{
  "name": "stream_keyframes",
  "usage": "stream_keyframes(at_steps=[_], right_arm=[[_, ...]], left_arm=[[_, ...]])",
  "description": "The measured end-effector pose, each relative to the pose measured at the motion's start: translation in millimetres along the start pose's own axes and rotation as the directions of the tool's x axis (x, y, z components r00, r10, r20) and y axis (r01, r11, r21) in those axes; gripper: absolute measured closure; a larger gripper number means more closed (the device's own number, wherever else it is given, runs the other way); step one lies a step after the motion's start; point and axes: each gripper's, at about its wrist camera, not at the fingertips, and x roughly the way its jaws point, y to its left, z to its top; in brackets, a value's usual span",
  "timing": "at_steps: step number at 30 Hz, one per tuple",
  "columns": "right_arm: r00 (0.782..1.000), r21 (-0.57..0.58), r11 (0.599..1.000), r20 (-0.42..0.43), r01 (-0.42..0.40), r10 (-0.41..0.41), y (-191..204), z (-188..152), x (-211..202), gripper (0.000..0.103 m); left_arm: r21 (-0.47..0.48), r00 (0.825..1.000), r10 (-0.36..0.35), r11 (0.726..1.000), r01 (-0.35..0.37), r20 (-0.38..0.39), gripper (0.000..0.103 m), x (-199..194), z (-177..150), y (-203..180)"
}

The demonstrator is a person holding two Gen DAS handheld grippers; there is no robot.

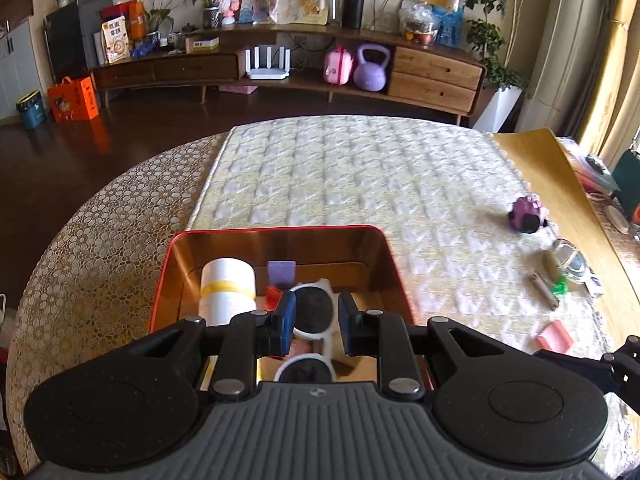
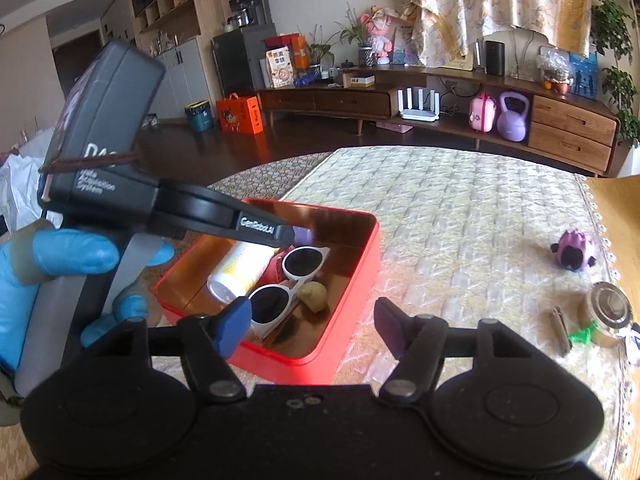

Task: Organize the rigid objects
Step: 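Open both tools to drop the items into the box and withdraw, then grasp the pink ridged comb with the left tool while the right tool grasps the blue-labelled glass bottle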

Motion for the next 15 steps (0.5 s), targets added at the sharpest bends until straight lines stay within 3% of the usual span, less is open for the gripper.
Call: stream_keyframes(at_steps=[15], right_arm=[[0.996,0.038,0.996,0.042,0.076,-0.078,-33.9,-29.5,-61.4,0.022]], left_arm=[[0.086,0.996,-0.083,0.993,0.084,-0.015,0.081,-33.2,-26.7,-62.0]])
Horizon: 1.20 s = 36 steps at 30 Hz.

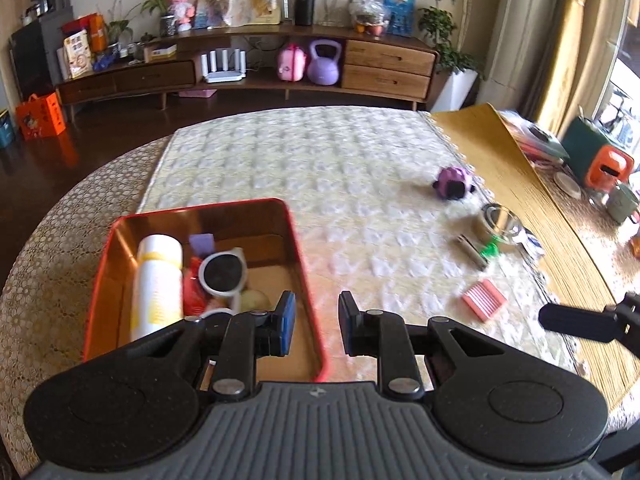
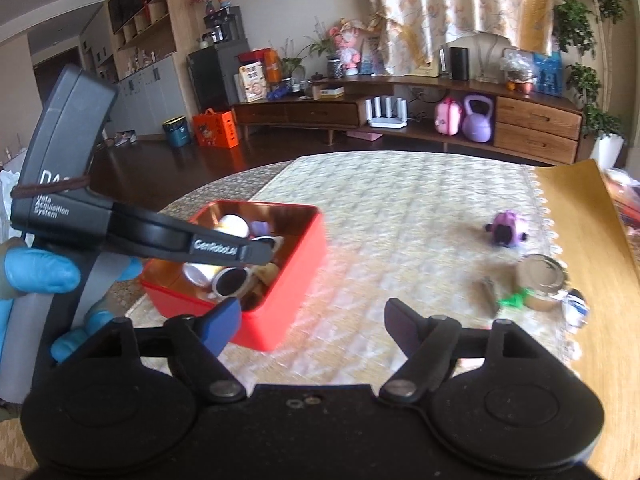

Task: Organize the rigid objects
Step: 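Grasp the pink ridged comb with the left tool while the right tool grasps the blue-labelled glass bottle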

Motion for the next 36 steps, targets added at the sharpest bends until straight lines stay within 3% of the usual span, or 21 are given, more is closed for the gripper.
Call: stream_keyframes(at_steps=[5,6,7,9,15,18,21,28,36], right_arm=[[0.999,0.038,0.999,0.006,0.039,-0.039,-26.8,-11.0,-18.0,0.02],[0.999,0.045,0.998,0.007,0.048,-0.048,-32.4,-13.1,-20.9,0.019],[0.998,0.051,0.997,0.008,0.058,-0.059,-38.1,-15.0,-24.1,0.019],[0.997,0.068,0.995,0.009,0.078,-0.079,-48.7,-18.8,-29.4,0.019],[0.99,0.085,0.987,0.022,0.135,-0.138,-82.8,-26.6,-42.3,0.011],[0.985,0.094,0.981,0.033,0.168,-0.172,-103.9,-27.5,-47.0,0.005],[0.977,0.101,0.974,0.035,0.204,-0.209,-124.4,-28.5,-46.9,0.002],[0.962,0.133,0.953,-0.001,0.272,-0.274,-171.9,-34.9,-29.5,0.002],[0.95,0.117,0.942,-0.017,0.313,-0.313,-205.5,-31.5,-3.1,0.002]], left_arm=[[0.015,0.999,-0.039,0.999,0.039,-0.013,0.076,0.1,-5.7,-23.3],[0.018,0.999,-0.045,0.999,0.045,-0.013,0.067,0.2,-6.7,-27.8],[0.02,0.999,-0.053,0.998,0.053,-0.012,0.048,0.8,-8.0,-32.7],[0.024,0.997,-0.072,0.997,0.072,0.0,0.036,0.6,-9.7,-40.9],[0.042,0.994,-0.11,0.993,0.11,-0.015,0.035,9.3,-10.3,-69.7],[0.043,0.993,-0.12,0.992,0.121,-0.019,0.022,16.0,-10.1,-81.9],[0.036,0.992,-0.125,0.991,0.126,-0.018,0.02,22.4,-10.0,-92.3],[0.05,0.991,-0.126,0.991,0.128,-0.046,0.019,45.6,-14.1,-120.0],[0.022,0.991,-0.125,0.992,0.126,-0.036,0.01,68.0,-15.8,-143.0]])
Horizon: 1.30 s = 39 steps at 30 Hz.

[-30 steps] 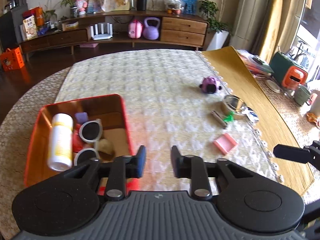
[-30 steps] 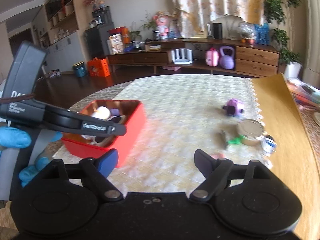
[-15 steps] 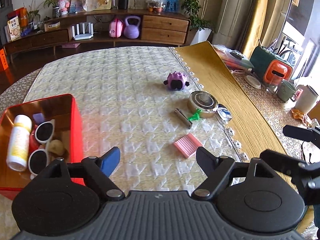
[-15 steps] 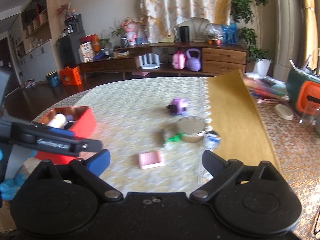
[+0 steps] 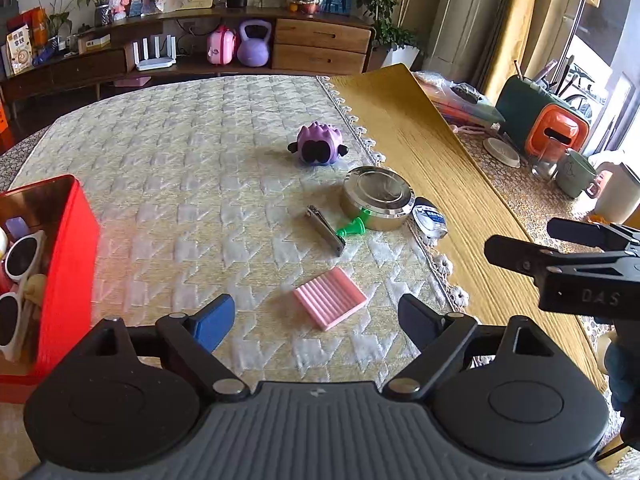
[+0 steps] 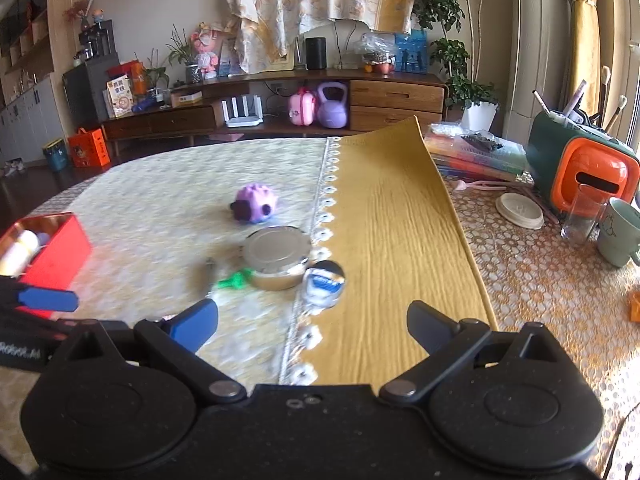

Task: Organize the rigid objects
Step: 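Grasp the pink ridged comb with the left tool while the right tool grasps the blue-labelled glass bottle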

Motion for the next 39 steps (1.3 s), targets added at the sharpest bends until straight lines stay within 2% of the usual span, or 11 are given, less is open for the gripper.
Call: stream_keyframes(at_steps=[2,5,9,14,18,26,33,39], right_arm=[[1.0,-0.012,1.0,-0.004,0.006,-0.006,-2.5,1.1,9.7,0.002],[1.0,-0.028,1.0,-0.016,0.011,-0.012,-4.2,1.3,24.8,0.002],[0.999,-0.048,0.999,-0.038,0.013,-0.015,-5.1,2.5,44.3,0.002],[0.998,-0.047,0.998,-0.053,0.036,-0.039,-7.4,5.5,64.4,0.005],[0.997,-0.037,0.998,-0.07,0.042,-0.045,-7.8,6.1,78.5,0.012],[0.995,-0.053,0.998,-0.09,0.037,-0.041,-3.8,5.1,95.4,0.025],[0.995,-0.042,0.999,-0.09,0.033,-0.036,-6.3,4.0,100.1,0.038],[0.997,-0.012,1.0,-0.075,0.011,-0.012,-8.6,4.3,98.6,0.048]], left_arm=[[-0.013,1.0,0.011,1.0,-0.011,0.002,0.003,6.5,-1.4,-3.3],[-0.042,1.0,-0.006,0.999,0.005,-0.018,0.003,17.5,-2.7,-7.2],[-0.07,0.999,0.009,0.997,-0.011,-0.032,0.003,30.3,-4.3,-13.8],[-0.115,0.994,0.103,0.988,-0.106,-0.033,0.003,45.5,-7.7,-17.6],[-0.151,0.991,0.133,0.979,-0.135,-0.024,0.003,53.4,-10.2,-16.6],[-0.137,0.978,0.208,0.969,-0.206,-0.002,0.003,61.6,-15.2,-22.7],[-0.117,0.973,0.232,0.966,-0.229,0.007,0.004,63.2,-17.7,-28.6],[-0.108,0.969,0.245,0.964,-0.242,0.017,0.017,60.7,-18.9,-27.9]])
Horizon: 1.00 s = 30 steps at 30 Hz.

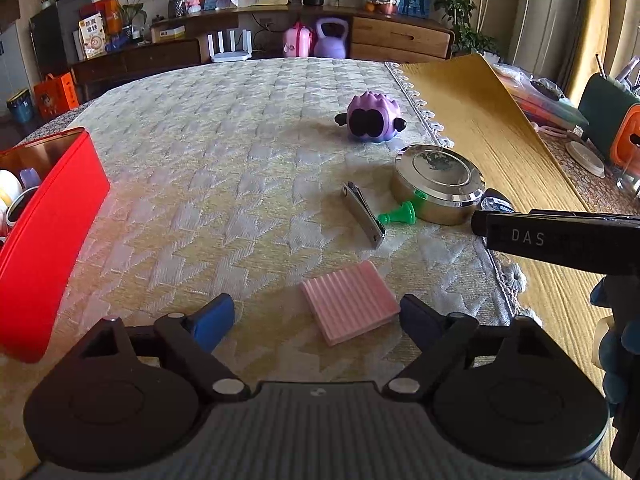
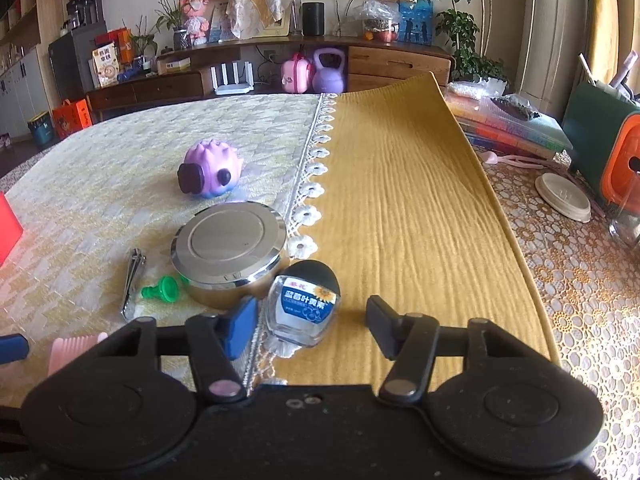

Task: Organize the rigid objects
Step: 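Grasp the pink ridged comb with the left tool while the right tool grasps the blue-labelled glass bottle, then carry the pink comb and glass bottle into the red tin box with both tools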

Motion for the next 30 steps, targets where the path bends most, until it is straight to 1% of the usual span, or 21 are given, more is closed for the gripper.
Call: stream_keyframes(at_steps=[2,4,5,6,8,9,10,13,16,22,30], right_arm=[[1.0,0.006,1.0,0.004,-0.006,0.006,-0.6,-0.7,-1.2,0.051],[1.0,0.009,1.0,0.007,-0.015,0.015,-0.9,-1.1,-2.5,0.055],[1.0,0.01,1.0,0.009,-0.017,0.017,-0.9,-1.2,-3.1,0.059],[1.0,0.012,1.0,0.009,-0.019,0.019,-0.2,-1.4,-3.7,0.063],[1.0,0.012,1.0,0.007,-0.014,0.014,0.5,-1.6,-4.4,0.064],[1.0,0.013,1.0,0.007,-0.014,0.013,0.4,-1.8,-4.8,0.064],[1.0,0.015,1.0,0.007,-0.013,0.012,0.1,-2.2,-5.2,0.064],[1.0,0.019,1.0,0.004,-0.01,0.009,-1.5,-3.2,-7.2,0.064],[1.0,0.03,1.0,-0.001,-0.009,0.01,-1.6,-7.0,-12.6,0.064],[1.0,0.035,0.999,-0.003,-0.018,0.018,6.5,-17.3,-32.8,0.064],[0.997,0.039,0.997,0.028,-0.071,0.07,26.7,-19.0,-70.9,0.064]], left_arm=[[0.004,1.0,0.003,1.0,-0.003,0.007,0.024,-1.6,-0.7,1.0],[0.004,1.0,0.002,1.0,-0.002,0.012,0.035,-3.5,-0.6,3.1],[0.002,1.0,-0.001,1.0,0.001,0.013,0.039,-4.3,-0.2,4.5],[-0.001,1.0,-0.008,1.0,0.008,0.014,0.046,-5.2,0.2,6.1],[-0.003,1.0,-0.013,1.0,0.013,0.012,0.053,-6.0,1.2,8.8],[-0.003,1.0,-0.014,1.0,0.015,0.012,0.06,-6.1,1.7,10.3],[-0.003,1.0,-0.012,1.0,0.012,0.012,0.062,-6.1,2.4,11.7],[-0.004,0.999,-0.033,0.999,0.034,0.013,0.062,-6.2,2.9,16.6],[0.013,0.999,-0.031,0.999,0.031,0.017,0.062,-7.3,1.5,17.8],[0.019,0.999,-0.049,0.999,0.048,0.021,0.062,-13.5,0.9,23.9],[0.018,0.996,-0.083,0.996,0.083,0.014,0.062,-31.7,5.8,39.3]])
